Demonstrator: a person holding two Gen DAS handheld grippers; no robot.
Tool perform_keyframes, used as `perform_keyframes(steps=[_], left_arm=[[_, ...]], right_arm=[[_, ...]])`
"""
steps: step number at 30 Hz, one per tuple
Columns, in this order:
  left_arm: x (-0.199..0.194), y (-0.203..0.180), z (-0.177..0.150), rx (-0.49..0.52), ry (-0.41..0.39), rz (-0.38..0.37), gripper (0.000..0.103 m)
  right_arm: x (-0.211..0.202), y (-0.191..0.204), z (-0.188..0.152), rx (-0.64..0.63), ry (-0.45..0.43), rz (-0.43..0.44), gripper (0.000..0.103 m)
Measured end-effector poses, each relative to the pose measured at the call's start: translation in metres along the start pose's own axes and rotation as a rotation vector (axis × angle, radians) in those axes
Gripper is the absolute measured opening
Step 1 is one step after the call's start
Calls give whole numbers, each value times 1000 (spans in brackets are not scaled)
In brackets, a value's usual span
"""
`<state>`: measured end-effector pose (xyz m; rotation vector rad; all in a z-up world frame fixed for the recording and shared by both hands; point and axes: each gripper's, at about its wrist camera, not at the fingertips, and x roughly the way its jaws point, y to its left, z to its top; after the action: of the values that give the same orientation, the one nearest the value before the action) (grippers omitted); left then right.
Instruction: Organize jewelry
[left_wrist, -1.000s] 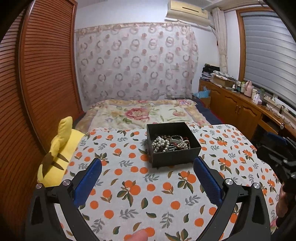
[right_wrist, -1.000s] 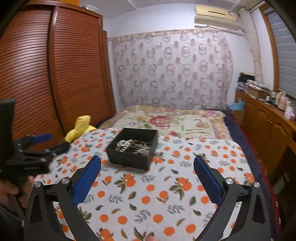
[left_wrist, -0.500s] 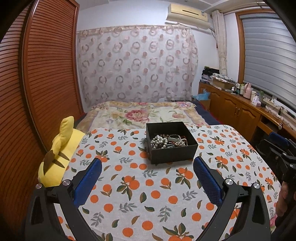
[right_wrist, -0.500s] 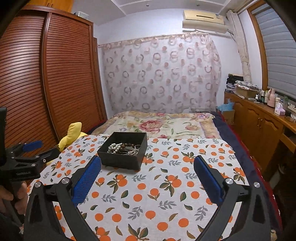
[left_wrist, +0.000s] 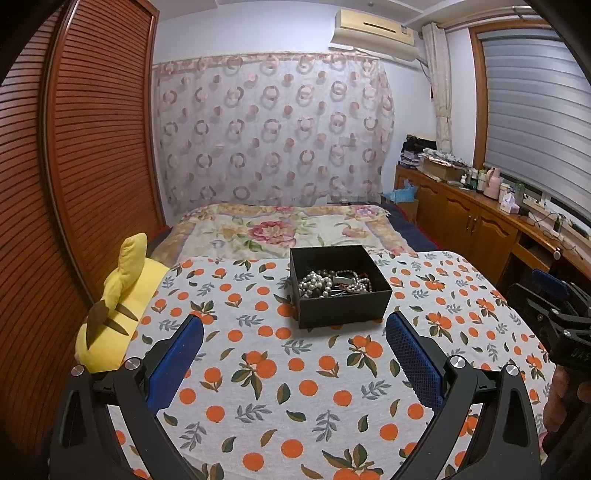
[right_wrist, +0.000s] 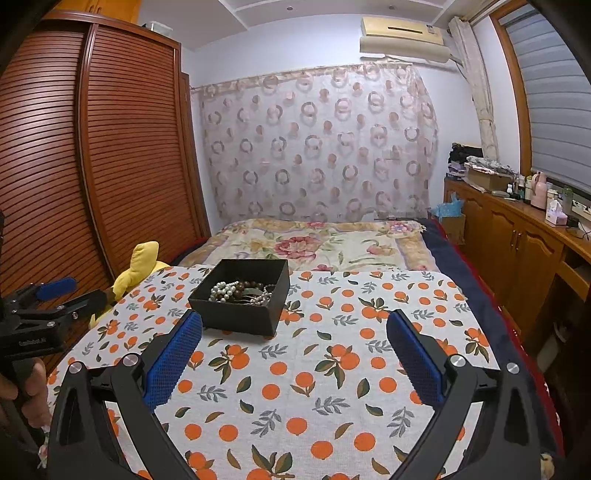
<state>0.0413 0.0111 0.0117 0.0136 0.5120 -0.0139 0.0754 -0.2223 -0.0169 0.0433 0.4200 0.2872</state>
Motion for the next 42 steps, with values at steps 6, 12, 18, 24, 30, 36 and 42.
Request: perform_keyframes(steps=[6,12,18,24,30,36,42], left_arm=[[0,0,0,0,0,0,95],[-1,0,0,1,0,2,96],[-1,0,-1,-1,-1,0,96],[-2,-4,2,2,-5,0,96],[-3,-4,1,2,-5,0,96],[-4,-5,2,3,-7,-1,96],[-3,-6,2,3,-5,-1,96]], right_arm=[[0,1,-1,-1,0,-1,101],[1,1,-1,0,-2,-2,101],[3,2,-2,0,-4,-3,101],[3,2,-2,1,-3,-2,101],[3,2,-2,0,-4,-3,101],[3,2,-2,1,-4,-2,101],[3,2,-2,1,-4,-3,101]])
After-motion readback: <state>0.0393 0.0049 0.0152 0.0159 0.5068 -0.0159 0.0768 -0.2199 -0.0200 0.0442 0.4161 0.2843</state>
